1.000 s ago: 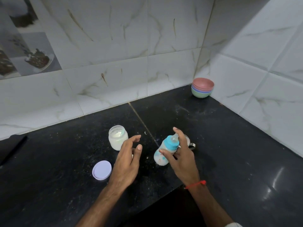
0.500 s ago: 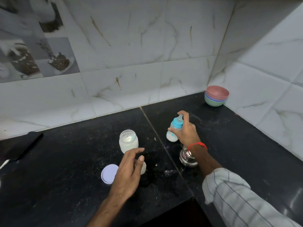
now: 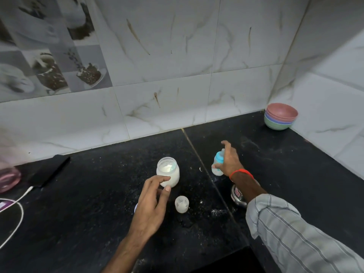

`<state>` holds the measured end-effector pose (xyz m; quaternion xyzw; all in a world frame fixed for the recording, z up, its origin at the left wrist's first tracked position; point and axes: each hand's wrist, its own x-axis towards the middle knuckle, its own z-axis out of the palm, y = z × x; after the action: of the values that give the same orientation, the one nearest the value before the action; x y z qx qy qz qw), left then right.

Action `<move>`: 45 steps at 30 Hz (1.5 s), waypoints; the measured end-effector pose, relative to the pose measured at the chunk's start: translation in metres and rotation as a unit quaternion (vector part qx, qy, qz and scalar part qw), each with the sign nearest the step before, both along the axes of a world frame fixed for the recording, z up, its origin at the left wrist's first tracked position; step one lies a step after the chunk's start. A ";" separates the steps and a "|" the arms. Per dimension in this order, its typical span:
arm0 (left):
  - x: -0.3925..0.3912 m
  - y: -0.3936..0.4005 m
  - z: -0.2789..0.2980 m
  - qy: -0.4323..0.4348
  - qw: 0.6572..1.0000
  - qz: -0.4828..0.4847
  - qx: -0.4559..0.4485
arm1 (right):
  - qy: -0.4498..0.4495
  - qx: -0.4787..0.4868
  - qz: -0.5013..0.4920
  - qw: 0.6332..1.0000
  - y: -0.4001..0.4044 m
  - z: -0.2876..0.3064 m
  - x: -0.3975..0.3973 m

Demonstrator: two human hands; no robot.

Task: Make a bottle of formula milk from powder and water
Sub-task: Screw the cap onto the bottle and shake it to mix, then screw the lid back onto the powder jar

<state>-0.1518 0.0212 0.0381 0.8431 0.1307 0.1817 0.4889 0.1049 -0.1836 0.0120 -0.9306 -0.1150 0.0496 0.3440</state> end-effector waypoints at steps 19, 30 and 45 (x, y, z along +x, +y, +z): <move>-0.019 0.078 -0.010 -0.054 0.997 0.056 0.028 | -0.009 -0.237 0.410 0.881 0.170 -0.046 -0.176; -0.006 0.097 -0.017 -0.038 0.998 0.048 -0.007 | 0.048 -0.043 0.323 0.944 0.147 -0.027 -0.186; 0.099 0.062 -0.082 0.132 0.990 -0.043 0.028 | 0.173 0.541 -0.112 0.815 0.018 0.035 -0.203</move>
<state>-0.0523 0.0834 -0.0435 0.8779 0.1524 0.0517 0.4510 -0.0982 -0.1658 0.0468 -0.5767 0.0430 0.1003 0.8096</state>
